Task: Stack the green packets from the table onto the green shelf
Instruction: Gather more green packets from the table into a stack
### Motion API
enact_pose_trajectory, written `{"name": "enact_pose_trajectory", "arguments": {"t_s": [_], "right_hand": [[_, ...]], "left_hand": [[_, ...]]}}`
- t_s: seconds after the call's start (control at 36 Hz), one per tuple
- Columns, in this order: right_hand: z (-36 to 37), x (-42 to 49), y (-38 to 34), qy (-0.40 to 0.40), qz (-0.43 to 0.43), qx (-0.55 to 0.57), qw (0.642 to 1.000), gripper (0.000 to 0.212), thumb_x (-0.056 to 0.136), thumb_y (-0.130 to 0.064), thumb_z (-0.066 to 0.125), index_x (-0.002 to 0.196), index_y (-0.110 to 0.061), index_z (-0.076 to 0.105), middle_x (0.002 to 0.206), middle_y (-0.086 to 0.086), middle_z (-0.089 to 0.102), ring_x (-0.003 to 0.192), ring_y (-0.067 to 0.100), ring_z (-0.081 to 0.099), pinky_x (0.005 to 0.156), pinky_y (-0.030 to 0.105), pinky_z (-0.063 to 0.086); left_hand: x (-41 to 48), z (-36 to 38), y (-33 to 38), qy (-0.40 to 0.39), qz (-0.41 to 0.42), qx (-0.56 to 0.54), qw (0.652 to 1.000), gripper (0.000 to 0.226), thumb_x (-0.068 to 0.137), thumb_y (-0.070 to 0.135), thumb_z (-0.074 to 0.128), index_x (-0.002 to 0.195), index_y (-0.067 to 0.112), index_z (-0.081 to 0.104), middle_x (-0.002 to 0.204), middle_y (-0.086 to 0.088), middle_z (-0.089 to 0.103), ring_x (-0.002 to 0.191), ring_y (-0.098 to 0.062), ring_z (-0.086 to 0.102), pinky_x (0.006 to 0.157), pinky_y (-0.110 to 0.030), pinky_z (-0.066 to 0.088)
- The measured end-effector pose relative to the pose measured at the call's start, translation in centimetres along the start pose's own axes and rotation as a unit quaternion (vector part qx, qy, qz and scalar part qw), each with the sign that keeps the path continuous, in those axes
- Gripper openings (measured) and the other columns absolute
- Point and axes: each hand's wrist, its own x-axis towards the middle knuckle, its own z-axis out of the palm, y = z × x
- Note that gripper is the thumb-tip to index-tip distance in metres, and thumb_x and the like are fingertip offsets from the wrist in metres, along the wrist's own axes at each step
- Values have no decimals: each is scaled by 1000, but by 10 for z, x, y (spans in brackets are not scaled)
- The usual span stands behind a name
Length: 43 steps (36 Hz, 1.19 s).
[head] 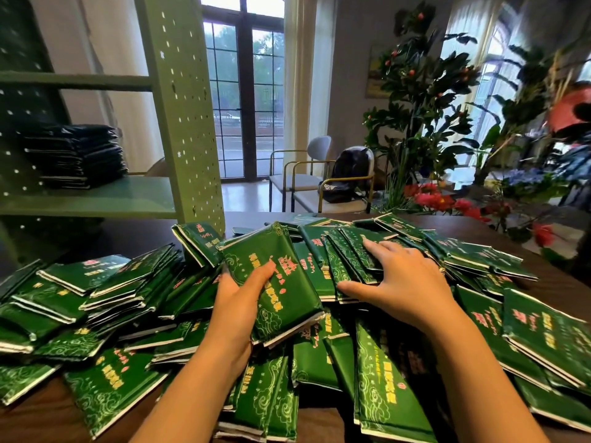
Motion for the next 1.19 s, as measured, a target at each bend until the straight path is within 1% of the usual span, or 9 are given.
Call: {"name": "enact_pose_trajectory", "arguments": {"t_s": [0.33, 0.42, 0.58, 0.69, 0.81, 0.86, 0.94, 1.08, 1.19], "right_hand": [[2, 1, -7, 249, -44, 105, 962, 29, 91, -48, 53, 115, -36, 64, 105, -9, 69, 97, 21, 61, 63, 30, 41], [5, 3, -6, 349, -68, 165, 920, 26, 91, -42, 55, 104, -26, 71, 85, -3, 73, 74, 24, 67, 51, 23, 34], [8, -3, -22, 444, -186, 196, 854, 39, 96, -39, 48, 103, -10, 72, 90, 3, 73, 76, 22, 68, 62, 32, 49], [16, -7, -38, 412, -280, 183, 848, 36, 94, -38, 54, 104, -9, 72, 97, 2, 73, 82, 23, 68, 66, 36, 54], [22, -10, -49, 366, -355, 164, 844, 33, 92, -38, 60, 106, -11, 72, 102, 1, 71, 84, 24, 64, 68, 37, 54], [24, -11, -53, 343, -367, 147, 852, 33, 89, -39, 61, 107, -13, 72, 103, 0, 70, 85, 24, 63, 67, 35, 53], [27, -12, -56, 298, -371, 122, 871, 39, 84, -44, 59, 111, -17, 71, 107, -1, 68, 92, 24, 60, 71, 36, 52], [27, -19, -58, 146, -342, 153, 916, 62, 79, -64, 52, 132, -31, 54, 141, -5, 45, 135, 14, 30, 108, 39, 31], [23, -20, -59, 46, -279, 328, 901, 54, 80, -66, 40, 132, -50, 42, 157, -17, 15, 143, -5, 11, 111, 17, 15]], "left_hand": [[6, -11, -1, -1, -97, -48, 994, 49, 90, 35, 56, 131, 8, 52, 94, -13, 66, 76, -30, 66, 60, -39, 57], [6, -9, -3, 12, -85, -21, 996, 80, 71, 48, 67, 141, 15, 46, 123, -11, 64, 101, -29, 66, 74, -39, 56], [2, -5, -5, -6, -62, -12, 998, 63, 92, 23, 57, 148, 6, 32, 102, -9, 70, 76, -14, 71, 53, -23, 54], [1, 0, -2, 6, -33, 26, 999, 100, 65, 48, 70, 150, 15, 28, 139, -13, 54, 120, -25, 58, 94, -44, 53], [0, 1, 2, 11, -73, -44, 996, 82, 81, 41, 67, 147, 4, 33, 131, -23, 57, 102, -29, 67, 63, -33, 59], [-2, 1, 3, -9, -72, -55, 996, 56, 93, 48, 49, 116, -1, 62, 112, -20, 68, 85, -23, 72, 59, -30, 59], [-3, 2, 3, -74, -78, -104, 989, 66, 100, 53, 26, 86, 8, 73, 82, -15, 75, 65, -23, 72, 52, -28, 58], [-2, 0, 5, -56, -60, -87, 993, 57, 75, 51, 58, 113, 10, 69, 108, -18, 72, 92, -29, 71, 80, -41, 59], [-1, 0, 4, -9, -33, -77, 996, 80, 59, 43, 74, 132, 16, 55, 118, -11, 70, 111, -30, 65, 97, -47, 50]]}}
